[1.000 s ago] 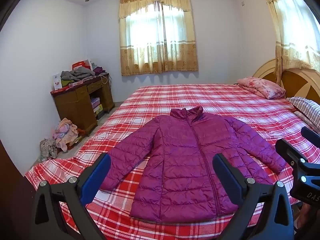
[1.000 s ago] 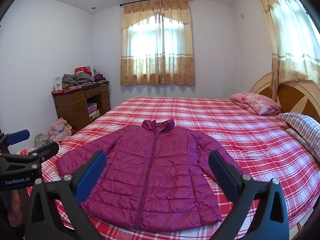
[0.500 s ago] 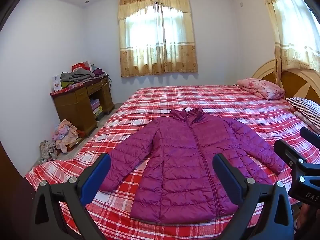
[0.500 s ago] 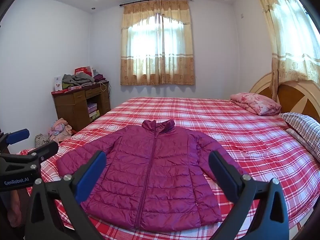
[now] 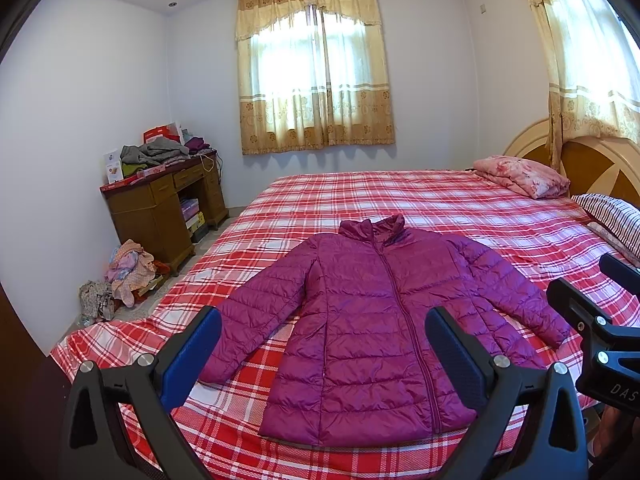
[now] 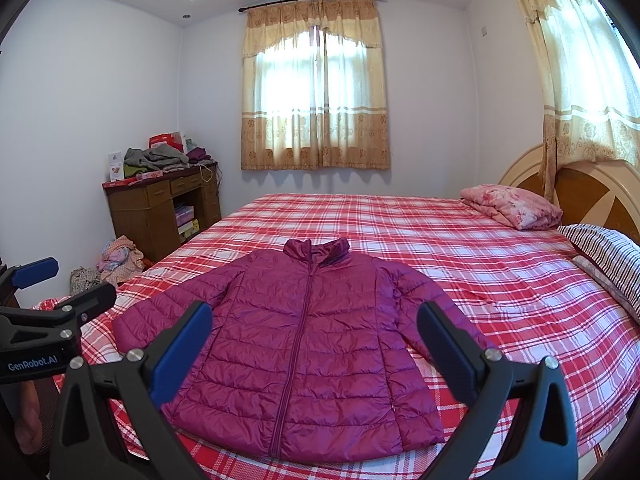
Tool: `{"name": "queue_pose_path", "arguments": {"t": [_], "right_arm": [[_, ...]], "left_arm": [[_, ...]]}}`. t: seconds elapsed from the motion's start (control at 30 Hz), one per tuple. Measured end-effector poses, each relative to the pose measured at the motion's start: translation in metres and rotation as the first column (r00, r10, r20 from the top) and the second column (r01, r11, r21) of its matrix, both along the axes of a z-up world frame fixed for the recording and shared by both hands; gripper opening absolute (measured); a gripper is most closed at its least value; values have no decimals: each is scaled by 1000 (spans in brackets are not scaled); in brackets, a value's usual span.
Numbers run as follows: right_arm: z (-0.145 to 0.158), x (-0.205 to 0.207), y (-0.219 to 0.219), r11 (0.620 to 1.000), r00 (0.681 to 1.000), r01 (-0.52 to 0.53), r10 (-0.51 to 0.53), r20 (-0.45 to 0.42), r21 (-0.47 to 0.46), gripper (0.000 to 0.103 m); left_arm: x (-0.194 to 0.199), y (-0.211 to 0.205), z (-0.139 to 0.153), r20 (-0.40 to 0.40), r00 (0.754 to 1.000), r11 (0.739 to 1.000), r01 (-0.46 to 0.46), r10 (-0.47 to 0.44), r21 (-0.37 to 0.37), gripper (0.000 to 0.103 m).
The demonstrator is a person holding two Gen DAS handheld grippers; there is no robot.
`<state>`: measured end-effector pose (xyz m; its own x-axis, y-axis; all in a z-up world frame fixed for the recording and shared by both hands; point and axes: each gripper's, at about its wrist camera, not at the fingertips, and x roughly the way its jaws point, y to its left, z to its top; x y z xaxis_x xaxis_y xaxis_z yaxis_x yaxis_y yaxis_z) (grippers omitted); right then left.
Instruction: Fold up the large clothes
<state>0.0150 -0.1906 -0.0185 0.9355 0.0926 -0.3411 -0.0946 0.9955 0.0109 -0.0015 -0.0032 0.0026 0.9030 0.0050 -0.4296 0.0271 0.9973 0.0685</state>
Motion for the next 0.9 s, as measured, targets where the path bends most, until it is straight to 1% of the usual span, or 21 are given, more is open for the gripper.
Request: {"name": "queue_pose_path", "arguments": {"t": [0.9], "right_arm": [[-2,2,0,1000,1000,0,0,-2,2,103]], "left_arm": [[1,0,-1,0,1000,1000,-1,1,0,102]]}}
